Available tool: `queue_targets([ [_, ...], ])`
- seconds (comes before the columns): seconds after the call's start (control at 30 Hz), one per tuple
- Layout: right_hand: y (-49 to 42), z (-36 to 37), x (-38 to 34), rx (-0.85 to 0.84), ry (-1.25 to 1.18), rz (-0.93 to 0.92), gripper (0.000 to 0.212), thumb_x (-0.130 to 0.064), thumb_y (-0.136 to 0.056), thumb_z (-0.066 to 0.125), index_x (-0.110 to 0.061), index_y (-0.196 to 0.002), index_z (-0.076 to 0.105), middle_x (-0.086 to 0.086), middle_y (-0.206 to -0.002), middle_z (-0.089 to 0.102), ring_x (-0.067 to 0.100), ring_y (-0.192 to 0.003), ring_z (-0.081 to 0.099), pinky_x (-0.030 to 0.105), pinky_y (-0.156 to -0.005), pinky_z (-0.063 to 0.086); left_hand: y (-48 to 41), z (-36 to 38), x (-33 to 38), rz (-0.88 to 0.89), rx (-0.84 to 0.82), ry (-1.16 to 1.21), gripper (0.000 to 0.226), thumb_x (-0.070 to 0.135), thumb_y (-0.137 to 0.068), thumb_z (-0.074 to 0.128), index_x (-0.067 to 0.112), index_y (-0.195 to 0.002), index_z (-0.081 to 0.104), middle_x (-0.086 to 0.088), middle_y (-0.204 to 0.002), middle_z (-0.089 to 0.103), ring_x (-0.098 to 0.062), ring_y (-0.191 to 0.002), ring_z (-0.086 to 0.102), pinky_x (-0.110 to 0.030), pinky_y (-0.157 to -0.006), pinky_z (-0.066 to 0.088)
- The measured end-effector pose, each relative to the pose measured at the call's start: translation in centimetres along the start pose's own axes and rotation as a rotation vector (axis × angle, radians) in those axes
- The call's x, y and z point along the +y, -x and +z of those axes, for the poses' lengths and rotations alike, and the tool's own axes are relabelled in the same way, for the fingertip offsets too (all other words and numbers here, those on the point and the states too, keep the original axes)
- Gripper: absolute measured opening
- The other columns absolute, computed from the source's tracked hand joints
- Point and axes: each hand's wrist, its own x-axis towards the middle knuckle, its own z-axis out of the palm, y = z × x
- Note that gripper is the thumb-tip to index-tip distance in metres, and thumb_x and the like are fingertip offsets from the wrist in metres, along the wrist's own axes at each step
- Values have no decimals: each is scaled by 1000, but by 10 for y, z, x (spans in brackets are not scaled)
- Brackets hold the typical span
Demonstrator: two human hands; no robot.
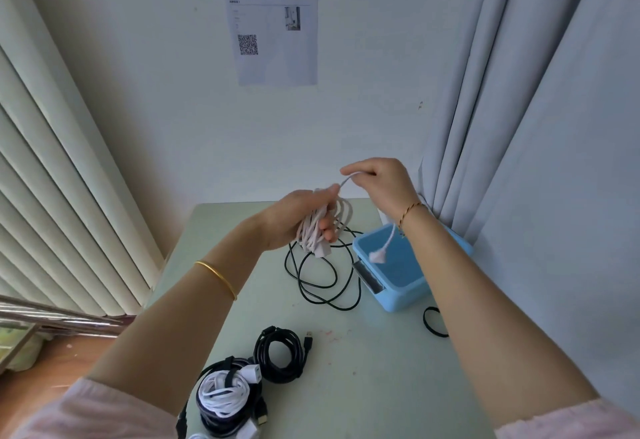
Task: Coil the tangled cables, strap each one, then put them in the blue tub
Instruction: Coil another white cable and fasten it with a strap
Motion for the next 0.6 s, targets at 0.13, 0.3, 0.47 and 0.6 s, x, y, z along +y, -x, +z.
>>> queue_targets([
  [0.13, 9, 18, 12, -61, -161, 65, 21, -7, -91, 53, -8, -100, 72, -3, -90, 70, 6, -84, 60, 19, -79, 47, -2, 8, 8, 15, -51, 364, 21, 15, -97, 42, 8, -78, 48, 0, -47, 39, -14, -42, 42, -32, -62, 51],
  [0.3, 33, 42, 24, -220, 118, 127, 30, -18, -102, 33, -2, -88, 53, 2, -65, 45, 9, -54, 38, 21, -53, 32, -11, -1, 3, 79, 12, 793, 19, 27, -89, 47, 13, -76, 44, 1, -50, 47, -13, -48, 51, -25, -67, 53],
  [0.47, 60, 56, 13, -473, 245, 125, 28, -7, -96, 29, 6, -110, 49, 10, -79, 50, 15, -64, 45, 37, -64, 46, -17, -4, 0, 211, 415, 869, 32, 25, -100, 46, 7, -75, 55, -3, -66, 60, -17, -67, 63, -32, -74, 53],
  [0.6, 64, 52, -3, -523, 321, 63, 17, -8, -92, 37, -7, -92, 54, 11, -90, 64, 26, -80, 61, 36, -70, 49, -18, -2, -6, 231, 609, 625, 19, 20, -99, 49, 7, -86, 56, -2, -70, 66, -17, -73, 66, -32, -66, 54],
])
